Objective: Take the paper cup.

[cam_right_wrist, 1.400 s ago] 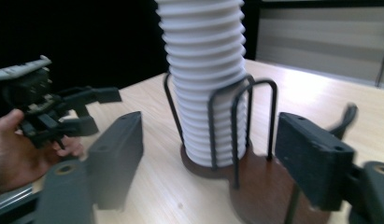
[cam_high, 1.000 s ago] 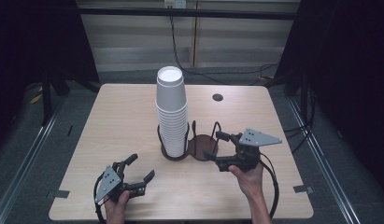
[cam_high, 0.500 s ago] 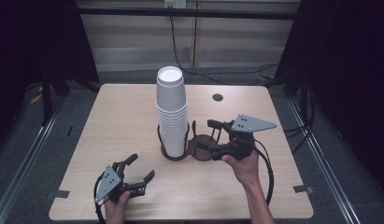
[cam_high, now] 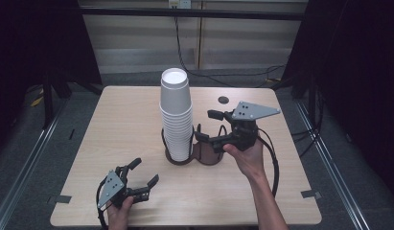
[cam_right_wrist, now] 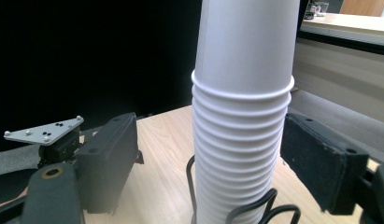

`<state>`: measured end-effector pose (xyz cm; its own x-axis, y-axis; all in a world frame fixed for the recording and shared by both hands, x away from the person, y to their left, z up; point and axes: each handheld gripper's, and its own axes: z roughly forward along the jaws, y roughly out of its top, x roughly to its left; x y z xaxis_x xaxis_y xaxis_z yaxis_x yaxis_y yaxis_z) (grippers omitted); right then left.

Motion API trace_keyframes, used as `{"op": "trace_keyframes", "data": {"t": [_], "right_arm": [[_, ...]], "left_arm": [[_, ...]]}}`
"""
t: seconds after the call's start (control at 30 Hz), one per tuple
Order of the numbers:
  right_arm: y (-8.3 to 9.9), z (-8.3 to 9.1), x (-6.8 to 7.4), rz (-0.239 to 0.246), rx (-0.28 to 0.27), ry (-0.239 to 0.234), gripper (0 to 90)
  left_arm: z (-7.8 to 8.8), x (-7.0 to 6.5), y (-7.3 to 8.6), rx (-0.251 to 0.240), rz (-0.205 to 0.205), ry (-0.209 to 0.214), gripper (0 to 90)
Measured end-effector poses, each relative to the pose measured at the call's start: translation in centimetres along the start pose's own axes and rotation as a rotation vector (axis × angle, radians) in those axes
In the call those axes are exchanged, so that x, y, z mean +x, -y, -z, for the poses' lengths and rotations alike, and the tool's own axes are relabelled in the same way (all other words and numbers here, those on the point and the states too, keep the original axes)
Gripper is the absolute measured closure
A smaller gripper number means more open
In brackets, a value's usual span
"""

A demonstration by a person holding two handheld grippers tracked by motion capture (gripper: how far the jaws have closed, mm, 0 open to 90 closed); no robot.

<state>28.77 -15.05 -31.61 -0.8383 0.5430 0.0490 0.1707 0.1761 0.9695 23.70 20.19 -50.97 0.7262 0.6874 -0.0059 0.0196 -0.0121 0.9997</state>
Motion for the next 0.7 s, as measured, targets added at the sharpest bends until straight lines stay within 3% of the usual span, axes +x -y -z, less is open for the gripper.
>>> {"op": "trace_keyframes", "data": {"t": [0.47,0.57,0.7], "right_arm": [[-3.4,-1.3,-0.4,0.033,0.047,-0.022,16.8],[-4.5,-1.7,-0.5,0.045,0.053,-0.027,16.7],[-5.2,-2.2,-1.2,0.023,0.059,-0.046,16.7]], "left_arm": [[0.0,0.0,0.0,-0.003,0.008,0.001,15.8],[0.0,0.1,0.0,0.0,-0.007,0.003,15.8],[0.0,0.0,0.0,0.0,0.0,0.001,15.8]]}}
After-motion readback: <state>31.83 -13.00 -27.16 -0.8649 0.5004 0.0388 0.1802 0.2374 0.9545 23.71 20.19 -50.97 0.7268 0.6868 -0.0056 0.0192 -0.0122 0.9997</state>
